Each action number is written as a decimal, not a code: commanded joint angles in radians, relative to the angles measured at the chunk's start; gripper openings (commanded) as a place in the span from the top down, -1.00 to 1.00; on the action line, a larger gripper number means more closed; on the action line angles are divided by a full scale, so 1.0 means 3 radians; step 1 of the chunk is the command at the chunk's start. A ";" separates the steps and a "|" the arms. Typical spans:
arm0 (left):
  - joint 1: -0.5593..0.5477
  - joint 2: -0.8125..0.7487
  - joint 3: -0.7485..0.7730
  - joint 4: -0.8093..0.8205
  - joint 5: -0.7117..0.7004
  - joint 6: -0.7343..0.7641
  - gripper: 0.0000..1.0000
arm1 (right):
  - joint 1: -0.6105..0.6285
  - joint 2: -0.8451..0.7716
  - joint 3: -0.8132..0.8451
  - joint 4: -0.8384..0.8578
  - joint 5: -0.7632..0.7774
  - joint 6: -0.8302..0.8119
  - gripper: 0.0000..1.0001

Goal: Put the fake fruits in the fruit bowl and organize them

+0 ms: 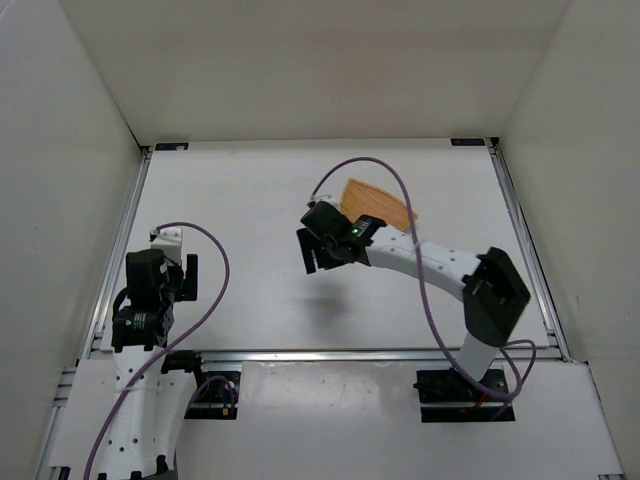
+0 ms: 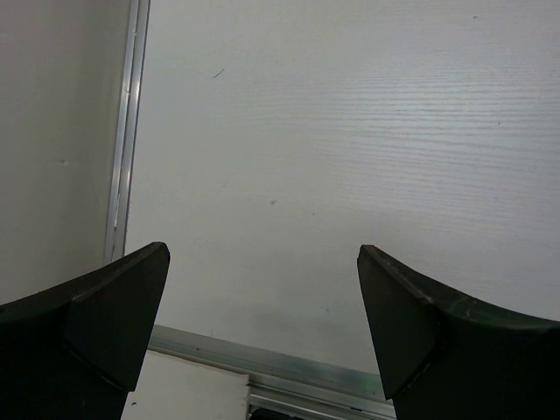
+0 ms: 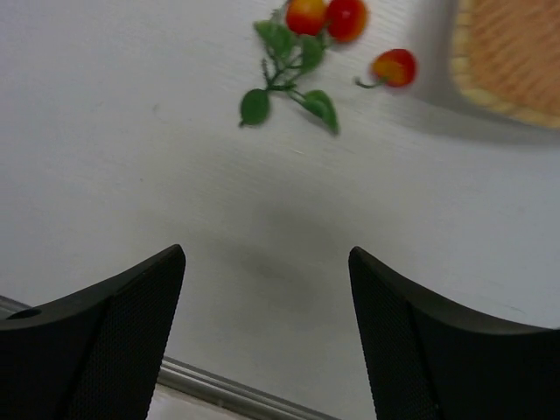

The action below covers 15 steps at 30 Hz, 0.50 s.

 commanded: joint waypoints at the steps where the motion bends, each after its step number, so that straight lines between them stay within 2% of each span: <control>1: -0.0014 -0.0034 0.0021 -0.0020 0.0063 0.0012 -1.00 | -0.0012 0.0371 0.0420 0.0036 -0.0170 0.0008 -0.50; 4: -0.0014 -0.0034 -0.0010 -0.0020 0.0104 0.0012 -1.00 | -0.0084 0.0689 0.0773 0.0036 -0.0217 0.0100 -0.46; 8: -0.0014 -0.0034 -0.0010 -0.0020 0.0104 0.0043 -1.00 | -0.0165 0.1113 0.1243 -0.0127 -0.0263 0.0177 -0.31; 11: 0.0017 -0.0034 -0.0010 -0.0020 0.0104 0.0043 -1.00 | -0.0196 0.1471 0.1631 -0.0438 -0.0156 0.0279 -0.31; 15: 0.0017 -0.0034 -0.0010 -0.0020 0.0104 0.0043 -1.00 | -0.0196 0.1738 0.1791 -0.0674 0.0043 0.0427 -0.26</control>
